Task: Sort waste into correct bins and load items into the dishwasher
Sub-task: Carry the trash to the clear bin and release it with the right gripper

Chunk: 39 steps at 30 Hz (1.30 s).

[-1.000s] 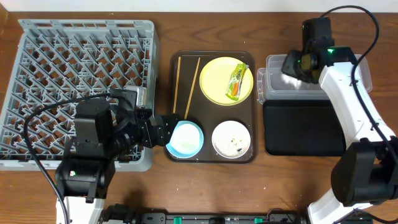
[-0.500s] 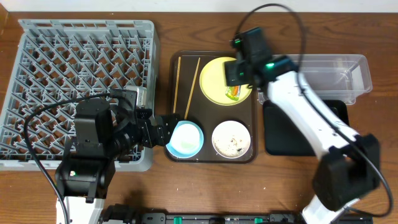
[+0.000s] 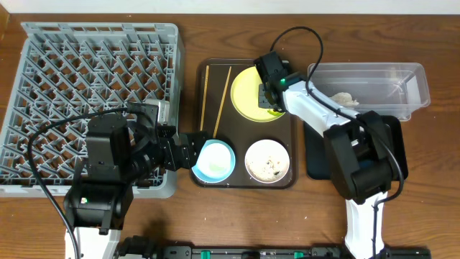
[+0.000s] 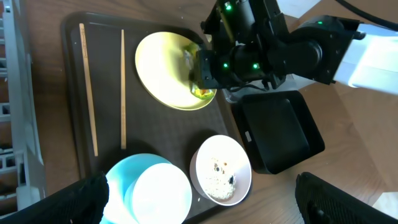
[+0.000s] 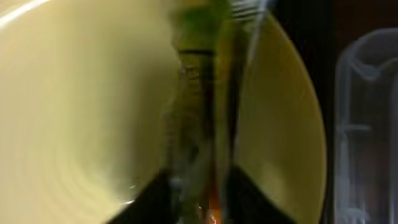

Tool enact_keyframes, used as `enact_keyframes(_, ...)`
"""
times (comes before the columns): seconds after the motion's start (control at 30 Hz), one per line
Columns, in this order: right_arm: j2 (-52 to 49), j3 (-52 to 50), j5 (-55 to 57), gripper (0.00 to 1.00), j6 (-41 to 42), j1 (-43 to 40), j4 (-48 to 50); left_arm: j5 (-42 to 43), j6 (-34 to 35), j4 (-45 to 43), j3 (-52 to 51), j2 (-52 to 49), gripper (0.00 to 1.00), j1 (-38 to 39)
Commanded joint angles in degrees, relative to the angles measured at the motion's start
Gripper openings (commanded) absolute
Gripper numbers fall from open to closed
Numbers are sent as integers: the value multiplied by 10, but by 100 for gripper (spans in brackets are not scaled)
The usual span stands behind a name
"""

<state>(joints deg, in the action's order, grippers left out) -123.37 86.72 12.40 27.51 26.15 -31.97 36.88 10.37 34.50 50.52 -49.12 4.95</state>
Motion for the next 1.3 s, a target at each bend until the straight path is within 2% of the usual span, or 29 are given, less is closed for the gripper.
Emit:
enact_keyframes(0.0,0,3,-5,1,12,-2,-2,-5,-2,0,11,1,96,1)
enact_keyframes(0.23,102,10,-92,1,8,-45,-50,-5,-2,0,11,1,96,1)
enact_keyframes(0.43,215,10,-113,1,17,-154,-136,-5,-2,0,11,1,96,1)
enact_keyframes(0.63,210,1,-104,3,75,-255,-181,-5,-2,0,11,1,96,1)
enact_keyframes(0.73,192,0,-101,12,107,-284,-178,-5,-2,0,11,1,96,1)
enact_keyframes(0.77,188,0,-123,26,108,-293,-173,-5,-2,0,11,1,96,1)
enact_keyframes(0.83,191,2,-155,34,90,-299,-162,-5,-2,0,11,1,96,1)
enact_keyframes(1.1,259,3,-160,43,29,-273,-163,-5,-2,0,11,1,96,1)
enact_keyframes(1.17,281,3,-148,48,28,-266,-179,-5,-2,0,11,1,96,1)
enact_keyframes(1.2,297,3,-127,53,38,-263,-198,-5,-2,0,11,1,96,1)
enact_keyframes(1.27,306,3,-101,52,44,-261,-205,-5,-2,0,11,1,96,1)
